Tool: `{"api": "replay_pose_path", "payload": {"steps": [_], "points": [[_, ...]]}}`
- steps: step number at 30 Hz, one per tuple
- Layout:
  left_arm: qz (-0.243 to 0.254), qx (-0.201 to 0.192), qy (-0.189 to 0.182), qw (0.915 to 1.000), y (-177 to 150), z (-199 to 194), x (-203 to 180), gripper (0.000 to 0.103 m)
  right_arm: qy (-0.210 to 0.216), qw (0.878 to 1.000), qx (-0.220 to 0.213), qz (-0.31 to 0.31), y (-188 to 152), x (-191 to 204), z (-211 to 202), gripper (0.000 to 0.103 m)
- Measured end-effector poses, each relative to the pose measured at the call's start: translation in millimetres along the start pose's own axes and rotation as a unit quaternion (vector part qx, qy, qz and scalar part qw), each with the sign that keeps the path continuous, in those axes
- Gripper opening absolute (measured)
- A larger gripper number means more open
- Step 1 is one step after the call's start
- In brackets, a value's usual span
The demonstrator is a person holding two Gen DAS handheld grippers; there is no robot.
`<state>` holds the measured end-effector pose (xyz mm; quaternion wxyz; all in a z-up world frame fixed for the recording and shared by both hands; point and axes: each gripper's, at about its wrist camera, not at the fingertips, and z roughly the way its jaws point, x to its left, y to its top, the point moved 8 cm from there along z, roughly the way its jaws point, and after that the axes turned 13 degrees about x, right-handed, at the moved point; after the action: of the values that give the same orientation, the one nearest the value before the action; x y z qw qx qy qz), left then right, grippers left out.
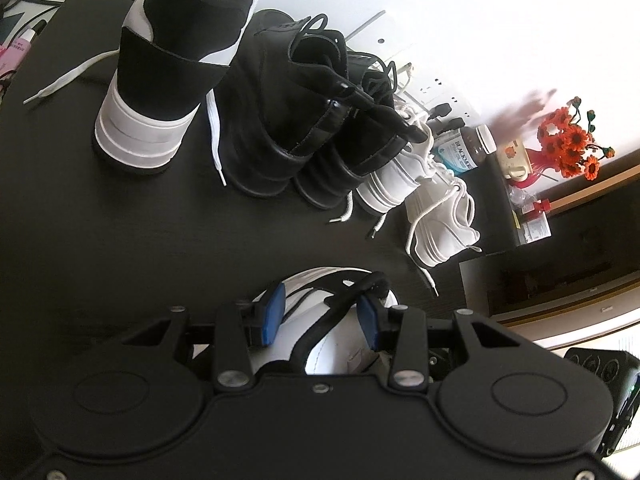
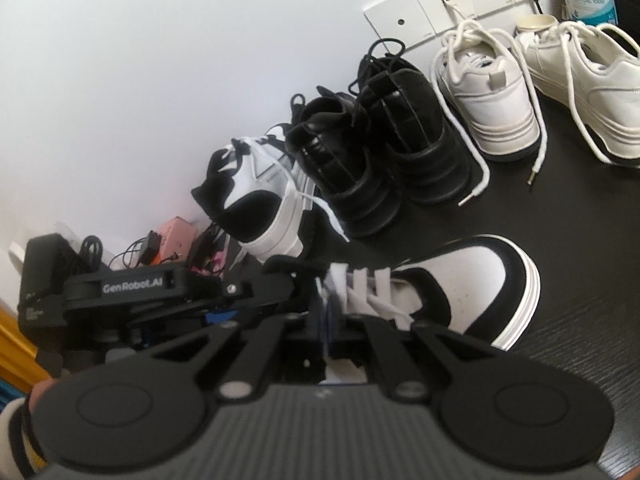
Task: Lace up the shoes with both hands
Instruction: 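Hold the sneaker with the left gripper while the right gripper threads the lace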
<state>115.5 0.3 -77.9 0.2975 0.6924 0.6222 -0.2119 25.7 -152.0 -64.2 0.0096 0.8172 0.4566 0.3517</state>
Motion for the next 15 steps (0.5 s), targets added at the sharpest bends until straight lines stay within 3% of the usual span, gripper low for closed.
{"api": "replay_pose_path", "payload": {"steps": [6, 15], "points": [[0.010, 0.000, 0.007, 0.9999, -1, -1, -1, 0.043, -0.004, 1.000, -0.003, 0.004, 1, 0, 2, 0.002], [0.066, 0.003, 0.038, 0.9971, -9, -13, -18, 0.058, -0.010, 1.000, -0.016, -0.002, 0, 2, 4, 0.002]]}}
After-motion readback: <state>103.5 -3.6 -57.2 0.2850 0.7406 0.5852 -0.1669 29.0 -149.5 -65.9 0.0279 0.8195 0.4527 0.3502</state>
